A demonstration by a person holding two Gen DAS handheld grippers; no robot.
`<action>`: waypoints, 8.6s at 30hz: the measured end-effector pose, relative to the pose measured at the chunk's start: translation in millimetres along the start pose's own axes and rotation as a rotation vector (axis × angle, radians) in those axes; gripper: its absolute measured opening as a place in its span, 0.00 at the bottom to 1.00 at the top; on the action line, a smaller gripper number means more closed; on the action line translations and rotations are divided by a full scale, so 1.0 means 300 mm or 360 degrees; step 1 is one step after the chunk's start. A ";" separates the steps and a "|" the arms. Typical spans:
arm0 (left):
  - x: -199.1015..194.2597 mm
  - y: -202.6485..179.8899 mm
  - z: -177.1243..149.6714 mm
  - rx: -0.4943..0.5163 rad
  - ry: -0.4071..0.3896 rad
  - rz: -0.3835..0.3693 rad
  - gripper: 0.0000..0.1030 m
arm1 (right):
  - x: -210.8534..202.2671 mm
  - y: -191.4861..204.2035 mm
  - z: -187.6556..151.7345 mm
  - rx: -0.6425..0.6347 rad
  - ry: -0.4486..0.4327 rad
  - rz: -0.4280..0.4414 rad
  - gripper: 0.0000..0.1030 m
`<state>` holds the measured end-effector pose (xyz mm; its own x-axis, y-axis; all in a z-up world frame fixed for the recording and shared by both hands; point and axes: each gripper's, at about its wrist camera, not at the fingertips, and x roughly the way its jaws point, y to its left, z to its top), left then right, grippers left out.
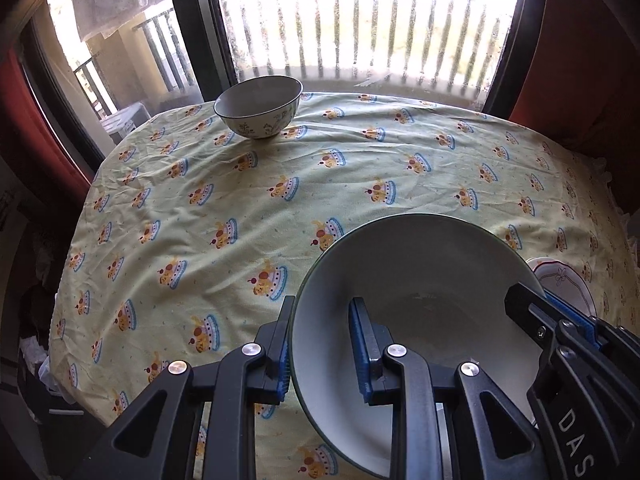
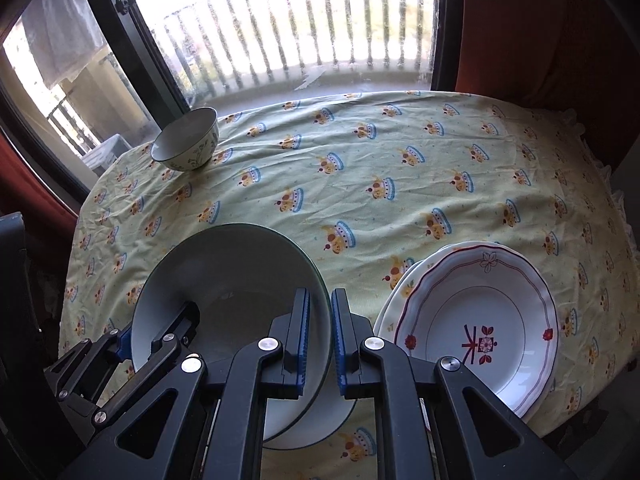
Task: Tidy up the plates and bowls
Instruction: 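Carry the left gripper's bowl over the bowl held by the right gripper, then set the bowl into the right gripper's bowl and open the left gripper, then move the left gripper to another white bowl and grasp its rim, then lift the bowl with the left gripper and carry it to the right gripper's bowls, then set the bowl into the right gripper's bowls and open the left gripper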
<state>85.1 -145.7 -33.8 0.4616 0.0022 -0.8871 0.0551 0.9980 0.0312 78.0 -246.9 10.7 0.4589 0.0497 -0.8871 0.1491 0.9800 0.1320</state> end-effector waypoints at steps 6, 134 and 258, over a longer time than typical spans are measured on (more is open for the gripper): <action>0.059 -0.031 -0.046 0.0021 0.0096 0.0008 0.23 | 0.059 -0.047 -0.048 0.0041 0.0096 -0.0008 0.14; 0.597 0.494 0.674 0.0016 -0.0026 -0.0082 0.18 | 0.655 0.593 0.636 0.0064 -0.0055 -0.0120 0.16; 0.187 0.041 -0.076 0.0091 0.0353 -0.0396 0.60 | 0.124 -0.044 -0.094 0.0035 0.0221 -0.0114 0.63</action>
<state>91.5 -131.8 -93.8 0.2241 -0.2213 -0.9491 0.1944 0.9645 -0.1789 68.6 -252.5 -36.6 0.3209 0.0077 -0.9471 0.1971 0.9775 0.0747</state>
